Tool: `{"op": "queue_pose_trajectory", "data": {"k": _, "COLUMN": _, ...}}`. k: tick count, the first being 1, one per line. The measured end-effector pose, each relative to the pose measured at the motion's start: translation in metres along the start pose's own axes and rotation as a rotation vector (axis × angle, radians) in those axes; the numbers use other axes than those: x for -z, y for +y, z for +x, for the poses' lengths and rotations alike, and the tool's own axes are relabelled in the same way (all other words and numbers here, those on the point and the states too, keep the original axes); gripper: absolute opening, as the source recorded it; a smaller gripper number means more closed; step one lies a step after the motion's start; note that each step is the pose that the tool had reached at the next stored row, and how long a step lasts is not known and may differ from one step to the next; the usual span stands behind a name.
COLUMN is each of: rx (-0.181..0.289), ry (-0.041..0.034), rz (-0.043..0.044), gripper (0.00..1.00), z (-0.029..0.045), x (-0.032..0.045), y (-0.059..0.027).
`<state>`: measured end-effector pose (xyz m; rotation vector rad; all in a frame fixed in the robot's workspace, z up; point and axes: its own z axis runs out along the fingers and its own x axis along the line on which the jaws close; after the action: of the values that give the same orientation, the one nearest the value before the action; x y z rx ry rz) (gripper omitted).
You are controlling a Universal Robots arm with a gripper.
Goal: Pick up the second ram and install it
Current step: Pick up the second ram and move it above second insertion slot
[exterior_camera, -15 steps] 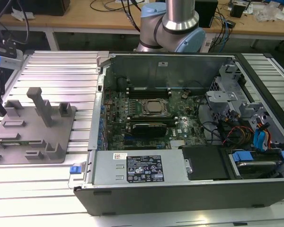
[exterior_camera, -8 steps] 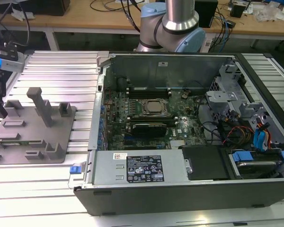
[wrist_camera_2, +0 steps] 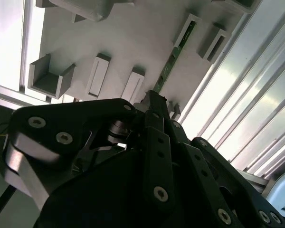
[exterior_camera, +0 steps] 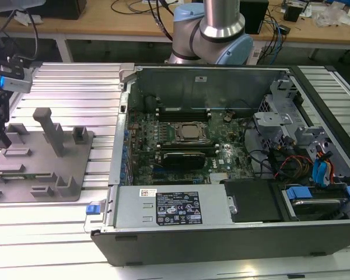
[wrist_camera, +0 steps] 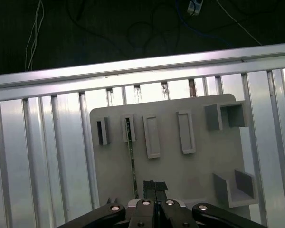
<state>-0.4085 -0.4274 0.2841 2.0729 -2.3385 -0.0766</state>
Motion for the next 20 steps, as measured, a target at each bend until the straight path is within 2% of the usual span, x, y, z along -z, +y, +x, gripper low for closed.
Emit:
{"op": "queue_pose_trajectory", "data": {"k": 3, "rx": 0.000, "ry": 0.0000, "rz": 0.0000, "gripper": 0.08, "z": 0.0032, "x": -0.0064, "y": -0.0006}}
{"op": "queue_pose_trajectory", "data": {"k": 7, "rx": 0.000, "ry": -0.0001, "rz": 0.0001, "gripper": 0.08, "z": 0.0075, "x": -0.0111, "y": -0.0014}}
{"op": "queue_pose_trajectory", "data": {"k": 14, "rx": 0.000, "ry": 0.0000, "rz": 0.0000, "gripper": 0.08, "z": 0.0177, "x": -0.0264, "y": -0.0033}}
{"op": "queue_pose_trajectory", "data": {"k": 20, "rx": 0.000, "ry": -0.0001, "rz": 0.0000, "gripper": 0.08, "z": 0.0209, "x": -0.0401, "y": -0.0042}}
